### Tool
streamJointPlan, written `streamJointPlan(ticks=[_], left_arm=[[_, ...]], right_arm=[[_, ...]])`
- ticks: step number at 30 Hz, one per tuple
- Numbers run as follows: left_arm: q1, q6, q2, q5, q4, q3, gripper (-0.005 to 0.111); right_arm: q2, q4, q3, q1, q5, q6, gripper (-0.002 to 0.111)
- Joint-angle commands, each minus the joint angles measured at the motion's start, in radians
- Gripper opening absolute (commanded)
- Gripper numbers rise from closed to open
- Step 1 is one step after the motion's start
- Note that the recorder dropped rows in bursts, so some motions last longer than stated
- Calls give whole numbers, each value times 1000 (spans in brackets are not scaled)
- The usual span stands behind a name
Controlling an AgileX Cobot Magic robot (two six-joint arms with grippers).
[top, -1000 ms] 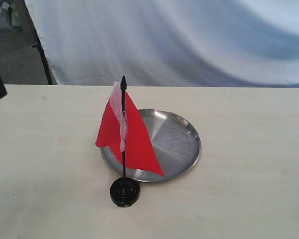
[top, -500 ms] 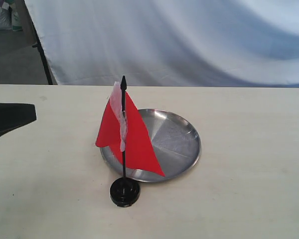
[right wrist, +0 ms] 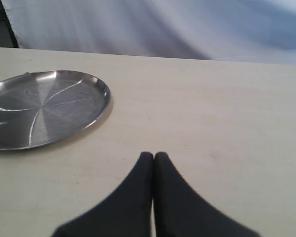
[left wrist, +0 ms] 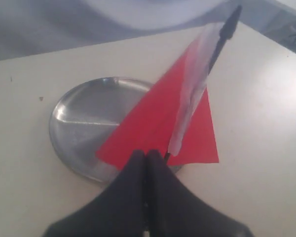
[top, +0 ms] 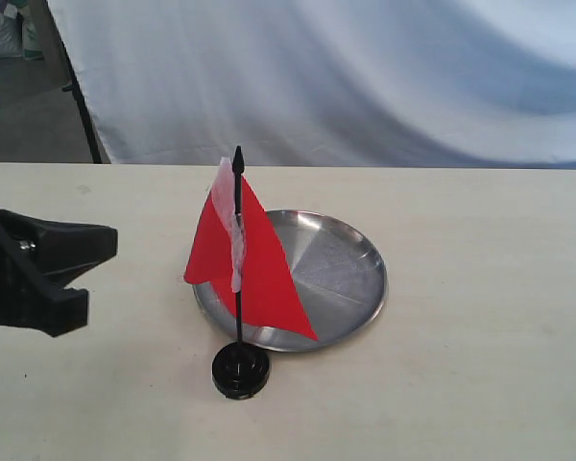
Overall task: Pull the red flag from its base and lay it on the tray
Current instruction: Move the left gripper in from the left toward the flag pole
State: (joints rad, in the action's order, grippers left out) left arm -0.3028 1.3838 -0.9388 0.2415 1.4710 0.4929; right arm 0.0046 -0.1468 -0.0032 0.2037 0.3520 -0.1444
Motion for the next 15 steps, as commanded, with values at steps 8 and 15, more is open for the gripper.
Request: streamJointPlan(ticks=[8, 15], left_arm=[[-308, -32, -281, -388, -2, 3, 0], [-308, -72, -348, -373, -2, 3, 0]], right_arm=[[-5, -1, 3, 2, -2, -1, 0], [-5, -1, 3, 2, -2, -1, 0]])
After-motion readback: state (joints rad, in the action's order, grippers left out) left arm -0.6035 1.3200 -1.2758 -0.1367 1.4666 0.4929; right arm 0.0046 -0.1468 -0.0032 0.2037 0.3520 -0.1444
